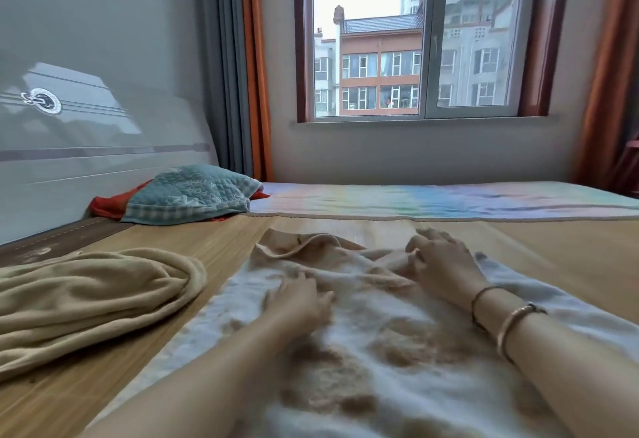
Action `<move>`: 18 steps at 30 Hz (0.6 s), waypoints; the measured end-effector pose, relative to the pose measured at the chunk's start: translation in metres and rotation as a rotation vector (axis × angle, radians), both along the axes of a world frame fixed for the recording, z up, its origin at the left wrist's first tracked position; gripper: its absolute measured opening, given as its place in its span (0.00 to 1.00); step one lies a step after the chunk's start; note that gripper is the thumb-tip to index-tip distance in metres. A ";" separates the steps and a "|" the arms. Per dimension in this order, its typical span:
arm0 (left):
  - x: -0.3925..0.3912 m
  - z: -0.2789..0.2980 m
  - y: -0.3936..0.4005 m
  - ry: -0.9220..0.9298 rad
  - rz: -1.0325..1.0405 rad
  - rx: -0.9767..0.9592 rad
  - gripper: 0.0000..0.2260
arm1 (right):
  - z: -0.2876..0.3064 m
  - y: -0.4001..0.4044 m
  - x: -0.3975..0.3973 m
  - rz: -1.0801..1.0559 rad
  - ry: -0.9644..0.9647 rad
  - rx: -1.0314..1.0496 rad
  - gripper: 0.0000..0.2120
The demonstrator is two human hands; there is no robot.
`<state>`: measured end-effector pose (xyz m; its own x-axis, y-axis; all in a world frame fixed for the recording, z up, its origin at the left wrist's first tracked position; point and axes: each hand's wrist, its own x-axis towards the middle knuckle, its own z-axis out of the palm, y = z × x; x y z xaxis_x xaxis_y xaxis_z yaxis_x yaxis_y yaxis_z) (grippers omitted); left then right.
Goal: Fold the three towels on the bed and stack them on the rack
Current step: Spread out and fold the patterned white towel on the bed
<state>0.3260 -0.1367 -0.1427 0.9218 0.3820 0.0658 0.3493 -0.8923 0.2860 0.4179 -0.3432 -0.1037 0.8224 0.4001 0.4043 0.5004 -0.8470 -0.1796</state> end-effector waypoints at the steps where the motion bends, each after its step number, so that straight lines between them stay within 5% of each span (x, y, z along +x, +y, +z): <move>1: 0.001 -0.001 -0.013 0.053 -0.024 0.029 0.29 | 0.003 -0.023 -0.002 -0.057 -0.035 0.061 0.14; 8: 0.000 -0.019 -0.051 0.094 0.061 0.079 0.31 | -0.028 -0.147 0.029 -0.529 0.377 0.206 0.28; 11: 0.002 -0.023 -0.049 0.125 0.066 0.100 0.30 | -0.037 -0.156 0.037 -0.573 0.320 0.129 0.29; 15: 0.002 -0.026 -0.046 0.139 0.078 0.138 0.29 | -0.031 -0.160 0.041 -0.380 0.209 0.031 0.20; 18: 0.003 -0.025 -0.046 0.173 0.069 0.127 0.30 | -0.023 -0.184 0.039 -0.509 0.071 -0.073 0.20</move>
